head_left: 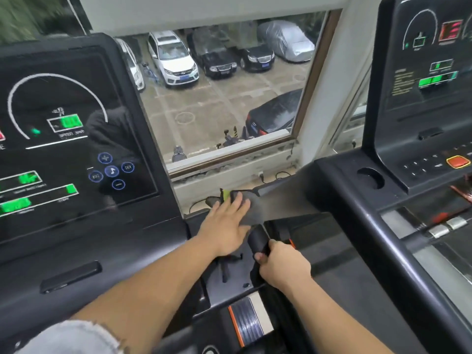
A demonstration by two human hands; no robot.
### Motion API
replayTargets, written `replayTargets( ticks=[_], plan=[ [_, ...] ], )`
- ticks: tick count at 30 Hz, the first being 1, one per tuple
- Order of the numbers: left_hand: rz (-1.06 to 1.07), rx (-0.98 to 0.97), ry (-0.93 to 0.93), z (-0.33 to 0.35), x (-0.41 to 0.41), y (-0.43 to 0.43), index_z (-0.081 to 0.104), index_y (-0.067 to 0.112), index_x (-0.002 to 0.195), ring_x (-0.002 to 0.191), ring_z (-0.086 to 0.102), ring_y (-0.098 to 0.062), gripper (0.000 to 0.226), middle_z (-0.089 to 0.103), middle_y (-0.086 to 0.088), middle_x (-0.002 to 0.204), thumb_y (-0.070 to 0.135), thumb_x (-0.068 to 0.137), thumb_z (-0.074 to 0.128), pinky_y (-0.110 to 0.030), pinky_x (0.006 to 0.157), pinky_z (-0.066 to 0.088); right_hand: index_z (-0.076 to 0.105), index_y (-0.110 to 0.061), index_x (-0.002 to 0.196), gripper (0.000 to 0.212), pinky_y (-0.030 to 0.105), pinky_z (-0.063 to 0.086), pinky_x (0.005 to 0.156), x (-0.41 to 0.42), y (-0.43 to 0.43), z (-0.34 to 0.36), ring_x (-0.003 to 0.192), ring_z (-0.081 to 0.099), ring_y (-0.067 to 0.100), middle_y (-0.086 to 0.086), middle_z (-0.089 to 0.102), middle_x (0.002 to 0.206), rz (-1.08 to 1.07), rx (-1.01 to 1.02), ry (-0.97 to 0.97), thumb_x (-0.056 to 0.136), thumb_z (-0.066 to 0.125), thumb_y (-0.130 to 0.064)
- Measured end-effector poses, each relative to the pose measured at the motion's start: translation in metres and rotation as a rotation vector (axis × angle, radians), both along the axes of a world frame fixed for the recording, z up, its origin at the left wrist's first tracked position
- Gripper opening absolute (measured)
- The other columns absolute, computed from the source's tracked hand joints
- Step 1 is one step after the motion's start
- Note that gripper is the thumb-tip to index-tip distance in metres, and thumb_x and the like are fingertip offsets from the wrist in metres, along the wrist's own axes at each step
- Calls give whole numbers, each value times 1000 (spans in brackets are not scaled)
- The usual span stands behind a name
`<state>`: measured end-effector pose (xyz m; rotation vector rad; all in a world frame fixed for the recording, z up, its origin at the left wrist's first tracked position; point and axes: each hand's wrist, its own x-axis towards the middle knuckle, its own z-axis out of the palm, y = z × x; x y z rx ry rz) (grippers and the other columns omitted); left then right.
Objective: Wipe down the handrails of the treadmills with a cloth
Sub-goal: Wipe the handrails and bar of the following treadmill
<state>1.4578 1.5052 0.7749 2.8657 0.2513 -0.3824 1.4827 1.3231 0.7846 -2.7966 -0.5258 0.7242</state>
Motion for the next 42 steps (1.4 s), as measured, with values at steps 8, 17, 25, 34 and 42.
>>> replayTargets(
  ticks=[8, 17, 25, 34, 42],
  plan=[
    [32, -39, -80, -2, -72, -46, 9, 22, 165, 159, 3, -21, 69, -5, 1, 171, 49, 104, 29, -33, 127, -7, 57, -20, 114, 32, 37, 52, 82, 4, -9, -4, 110, 65, 29, 3, 69, 114, 58, 51, 0, 96, 52, -46],
    [257, 76, 12, -6, -9, -2, 2, 19, 165, 158, 1, -29, 68, -3, -6, 173, 44, 107, 26, -47, 128, 1, 58, -19, 115, 38, 37, 50, 79, 8, -6, 0, 107, 65, 29, 3, 67, 112, 49, 24, 40, 99, 52, -53],
    [57, 147, 17, 7, -125, -71, 63, 3, 137, 125, 61, -44, 66, 55, -24, 145, 40, 85, 47, -52, 103, 53, 60, -24, 108, 33, 41, 57, 85, 7, -5, 2, 98, 66, 28, 0, 68, 104, 17, 33, 70, 93, 55, -53],
    [140, 240, 4, 20, -92, -69, 48, 17, 132, 114, 50, -31, 38, 47, -11, 129, 37, 101, 41, -42, 99, 35, 56, -23, 123, 40, 35, 49, 77, 2, -6, -1, 105, 65, 28, 2, 68, 114, 9, 26, 28, 99, 51, -54],
    [206, 29, -150, 3, -102, -49, 64, 26, 119, 109, 51, -23, 41, 50, 1, 113, 47, 89, 44, -36, 95, 39, 59, -22, 107, 33, 35, 51, 76, 6, 0, -3, 88, 60, 27, 0, 66, 101, 1, 2, 41, 94, 54, -51]
  ],
)
